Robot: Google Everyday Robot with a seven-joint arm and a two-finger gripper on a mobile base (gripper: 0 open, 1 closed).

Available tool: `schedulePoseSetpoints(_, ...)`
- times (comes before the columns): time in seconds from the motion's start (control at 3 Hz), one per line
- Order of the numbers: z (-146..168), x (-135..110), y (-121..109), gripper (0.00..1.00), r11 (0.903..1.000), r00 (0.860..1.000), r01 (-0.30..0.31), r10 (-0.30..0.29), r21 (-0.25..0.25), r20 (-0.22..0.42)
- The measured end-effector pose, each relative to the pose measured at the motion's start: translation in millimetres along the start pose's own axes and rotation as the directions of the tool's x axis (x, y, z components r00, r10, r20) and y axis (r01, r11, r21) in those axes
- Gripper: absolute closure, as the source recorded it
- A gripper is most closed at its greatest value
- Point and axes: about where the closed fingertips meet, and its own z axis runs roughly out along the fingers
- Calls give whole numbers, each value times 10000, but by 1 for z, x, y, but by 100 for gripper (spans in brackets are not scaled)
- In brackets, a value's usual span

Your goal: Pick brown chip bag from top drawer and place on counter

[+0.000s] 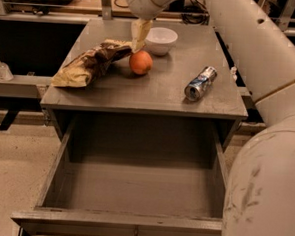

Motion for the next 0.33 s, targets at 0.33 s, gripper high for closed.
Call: schedulePoseSetpoints(0.33,-3,3,-2,0,10000,10000,-11,11,65,-54)
